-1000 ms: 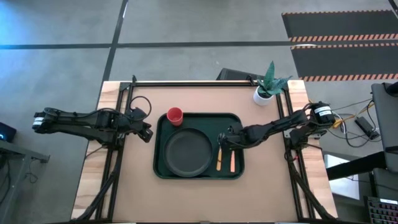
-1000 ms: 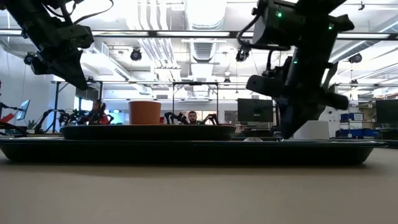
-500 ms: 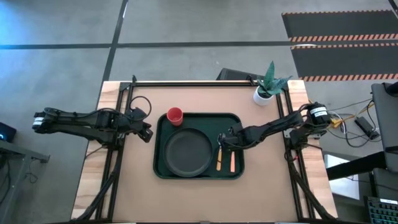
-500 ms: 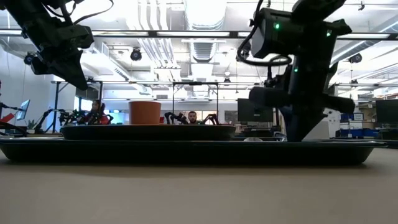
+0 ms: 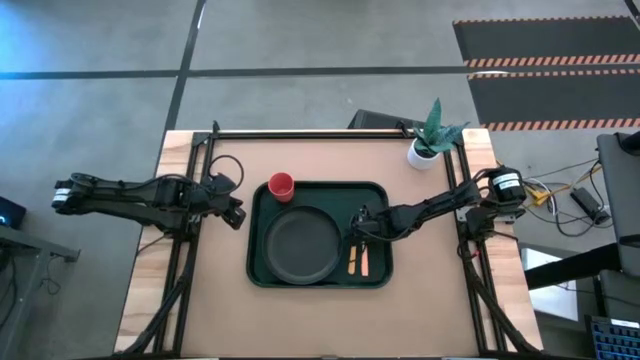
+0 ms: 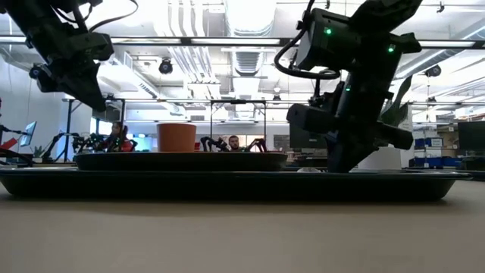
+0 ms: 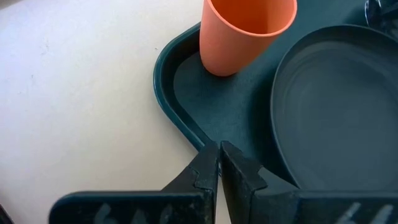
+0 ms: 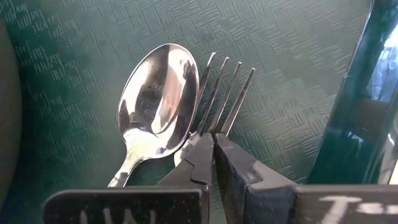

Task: Pick and place plate/cup/fork/spoon on tray
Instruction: Adjust the orange fork on the black tray

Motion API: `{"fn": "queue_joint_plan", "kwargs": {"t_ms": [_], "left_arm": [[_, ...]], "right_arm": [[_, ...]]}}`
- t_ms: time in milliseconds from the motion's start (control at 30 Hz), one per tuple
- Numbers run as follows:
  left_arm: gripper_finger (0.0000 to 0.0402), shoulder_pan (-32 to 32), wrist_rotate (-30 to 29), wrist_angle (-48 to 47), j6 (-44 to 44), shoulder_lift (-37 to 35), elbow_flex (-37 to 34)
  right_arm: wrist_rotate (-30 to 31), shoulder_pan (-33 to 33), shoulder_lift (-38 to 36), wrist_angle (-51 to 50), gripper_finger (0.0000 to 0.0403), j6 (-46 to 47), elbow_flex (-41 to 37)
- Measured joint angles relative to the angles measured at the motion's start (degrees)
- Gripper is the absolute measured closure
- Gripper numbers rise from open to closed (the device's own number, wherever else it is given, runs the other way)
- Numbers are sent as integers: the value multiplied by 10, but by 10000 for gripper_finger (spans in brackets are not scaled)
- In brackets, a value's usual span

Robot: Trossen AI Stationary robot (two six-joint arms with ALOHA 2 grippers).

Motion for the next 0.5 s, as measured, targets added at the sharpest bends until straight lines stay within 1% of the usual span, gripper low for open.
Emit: {"fn": "queue_joint_plan", "kwargs": {"t_ms": [367, 500], "left_arm": [[402, 0, 13, 0, 0, 0, -2], [402, 0, 13, 0, 0, 0, -3]], "right_arm": [[-5, 0, 0, -9, 394, -21, 0], [-12, 0, -1, -38, 394, -20, 0]]}}
